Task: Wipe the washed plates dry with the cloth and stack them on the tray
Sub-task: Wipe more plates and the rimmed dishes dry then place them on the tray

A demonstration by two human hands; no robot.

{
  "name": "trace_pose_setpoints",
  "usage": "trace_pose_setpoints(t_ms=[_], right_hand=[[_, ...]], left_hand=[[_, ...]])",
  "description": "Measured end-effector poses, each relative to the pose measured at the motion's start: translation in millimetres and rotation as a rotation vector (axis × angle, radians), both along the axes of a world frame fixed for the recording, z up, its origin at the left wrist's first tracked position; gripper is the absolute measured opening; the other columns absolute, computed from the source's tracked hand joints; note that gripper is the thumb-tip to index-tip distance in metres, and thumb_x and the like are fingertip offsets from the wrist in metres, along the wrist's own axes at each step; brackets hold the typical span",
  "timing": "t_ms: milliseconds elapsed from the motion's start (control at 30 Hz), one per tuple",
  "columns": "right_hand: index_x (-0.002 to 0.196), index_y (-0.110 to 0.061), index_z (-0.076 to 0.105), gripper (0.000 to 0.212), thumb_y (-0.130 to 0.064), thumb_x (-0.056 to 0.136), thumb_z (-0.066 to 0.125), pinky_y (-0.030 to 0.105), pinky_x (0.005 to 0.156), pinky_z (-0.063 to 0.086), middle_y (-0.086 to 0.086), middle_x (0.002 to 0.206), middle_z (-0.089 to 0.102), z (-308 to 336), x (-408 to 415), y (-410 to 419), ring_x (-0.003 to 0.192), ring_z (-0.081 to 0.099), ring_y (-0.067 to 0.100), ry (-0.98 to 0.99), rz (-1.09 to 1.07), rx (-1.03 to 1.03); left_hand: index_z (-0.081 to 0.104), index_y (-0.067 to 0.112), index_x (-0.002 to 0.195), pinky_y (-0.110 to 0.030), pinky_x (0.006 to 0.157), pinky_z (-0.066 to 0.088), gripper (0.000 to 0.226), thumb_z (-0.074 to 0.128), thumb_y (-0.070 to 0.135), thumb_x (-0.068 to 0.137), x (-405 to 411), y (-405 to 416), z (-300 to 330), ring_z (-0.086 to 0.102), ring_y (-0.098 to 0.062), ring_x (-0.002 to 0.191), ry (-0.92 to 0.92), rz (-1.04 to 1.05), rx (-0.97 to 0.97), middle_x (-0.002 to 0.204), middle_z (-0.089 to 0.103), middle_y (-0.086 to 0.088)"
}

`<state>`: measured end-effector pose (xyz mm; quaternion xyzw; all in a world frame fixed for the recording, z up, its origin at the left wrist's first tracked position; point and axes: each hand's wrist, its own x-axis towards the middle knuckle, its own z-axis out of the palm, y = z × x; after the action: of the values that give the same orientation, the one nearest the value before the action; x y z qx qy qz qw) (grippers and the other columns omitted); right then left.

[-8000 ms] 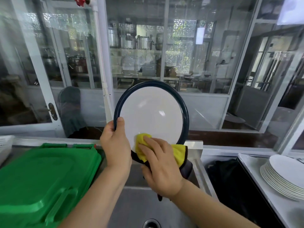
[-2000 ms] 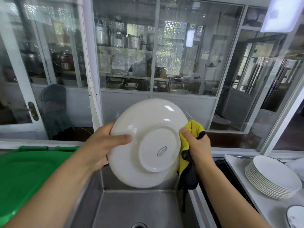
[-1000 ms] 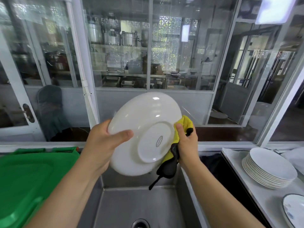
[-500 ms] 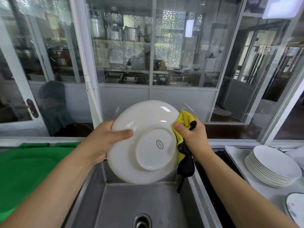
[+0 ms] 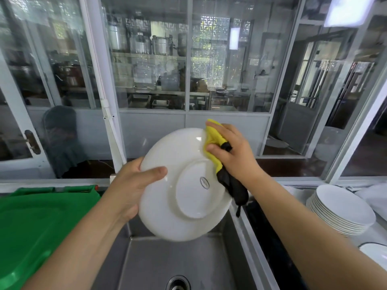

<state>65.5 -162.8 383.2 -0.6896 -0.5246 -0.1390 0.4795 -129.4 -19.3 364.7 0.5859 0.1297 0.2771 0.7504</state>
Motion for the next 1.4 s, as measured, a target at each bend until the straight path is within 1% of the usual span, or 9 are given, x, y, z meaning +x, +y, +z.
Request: trace_pose_setpoints(t_ms=[100, 233, 300, 400, 567, 733, 933, 1200, 1400], right_hand=[[0.137, -0.019, 0.046, 0.047, -0.029, 0.091, 0.049, 0.021, 0.096, 0.026, 0.011, 0.125, 0.05, -42, -6, -2, 0.107, 0.041, 0.025, 0.049, -0.224, 0.105], [0.139, -0.024, 0.043, 0.052, -0.012, 0.088, 0.045, 0.012, 0.09, 0.025, 0.006, 0.131, 0.047, -81, -32, -2, 0.104, 0.033, 0.015, 0.027, -0.339, 0.2], [0.141, -0.024, 0.04, 0.064, -0.005, 0.081, 0.05, 0.011, 0.093, 0.027, -0.007, 0.13, 0.046, -82, -34, -5, 0.105, 0.034, 0.012, -0.01, -0.324, 0.229], [0.136, -0.025, 0.038, 0.072, 0.004, 0.074, 0.062, 0.025, 0.094, 0.036, -0.034, 0.126, 0.036, -64, -39, -7, 0.109, 0.041, 0.016, -0.059, -0.284, 0.287], [0.124, -0.015, 0.054, 0.048, -0.018, 0.076, 0.049, 0.037, 0.094, 0.041, 0.016, 0.127, 0.045, -44, -58, 5, 0.114, 0.043, 0.028, -0.322, -0.282, 0.189], [0.121, -0.005, 0.063, 0.046, -0.01, 0.078, 0.05, 0.021, 0.099, 0.031, 0.007, 0.125, 0.047, -43, -78, 12, 0.108, 0.046, 0.027, -0.396, -0.131, 0.164], [0.117, -0.014, 0.06, 0.06, 0.016, 0.065, 0.059, 0.04, 0.088, 0.044, 0.004, 0.125, 0.049, -61, -62, -11, 0.095, 0.054, 0.035, -0.56, 0.034, 0.083], [0.111, -0.005, 0.071, 0.048, 0.007, 0.072, 0.045, 0.044, 0.084, 0.048, 0.017, 0.113, 0.062, -34, -45, -5, 0.097, 0.044, 0.027, -0.519, -0.167, 0.109], [0.115, -0.008, 0.069, 0.052, 0.002, 0.071, 0.042, 0.036, 0.092, 0.041, 0.004, 0.125, 0.05, -43, -73, 10, 0.1, 0.046, 0.028, -0.502, -0.058, 0.1]], left_hand=[[0.068, 0.009, 0.099, -0.035, 0.055, 0.057, 0.046, 0.08, 0.005, 0.054, -2, 6, -2, 0.072, -0.025, 0.075, -0.069, 0.085, -0.053, 0.09, 0.075, -0.011], [0.071, 0.015, 0.095, -0.035, 0.058, 0.057, 0.036, 0.072, 0.017, 0.06, 0, 6, -11, 0.072, -0.024, 0.08, -0.166, 0.156, -0.16, 0.093, 0.075, -0.009], [0.069, 0.014, 0.1, -0.035, 0.058, 0.057, 0.038, 0.07, 0.016, 0.061, 1, 5, -14, 0.072, -0.023, 0.08, -0.177, 0.181, -0.193, 0.094, 0.075, -0.008], [0.068, 0.014, 0.103, -0.035, 0.058, 0.057, 0.042, 0.071, 0.015, 0.062, 2, 6, -15, 0.072, -0.022, 0.08, -0.182, 0.187, -0.207, 0.094, 0.075, -0.008], [0.067, 0.013, 0.102, -0.034, 0.062, 0.056, 0.041, 0.073, 0.016, 0.062, 5, 0, -13, 0.071, -0.025, 0.084, -0.138, 0.177, -0.113, 0.096, 0.074, -0.009], [0.073, 0.018, 0.084, -0.033, 0.055, 0.056, 0.024, 0.075, 0.012, 0.061, 7, -4, -4, 0.071, -0.023, 0.073, -0.135, 0.18, -0.068, 0.086, 0.075, -0.008], [0.071, 0.017, 0.094, -0.033, 0.057, 0.057, 0.032, 0.072, 0.02, 0.062, -5, 6, 0, 0.072, -0.022, 0.077, -0.168, 0.194, -0.103, 0.09, 0.075, -0.006], [0.067, 0.013, 0.101, -0.039, 0.064, 0.057, 0.044, 0.082, 0.014, 0.059, -5, 5, -1, 0.071, -0.027, 0.083, -0.069, 0.124, -0.039, 0.094, 0.074, -0.009], [0.069, 0.013, 0.098, -0.037, 0.064, 0.056, 0.041, 0.075, 0.021, 0.058, -2, 6, -2, 0.071, -0.027, 0.079, -0.086, 0.155, -0.059, 0.091, 0.075, -0.01]])
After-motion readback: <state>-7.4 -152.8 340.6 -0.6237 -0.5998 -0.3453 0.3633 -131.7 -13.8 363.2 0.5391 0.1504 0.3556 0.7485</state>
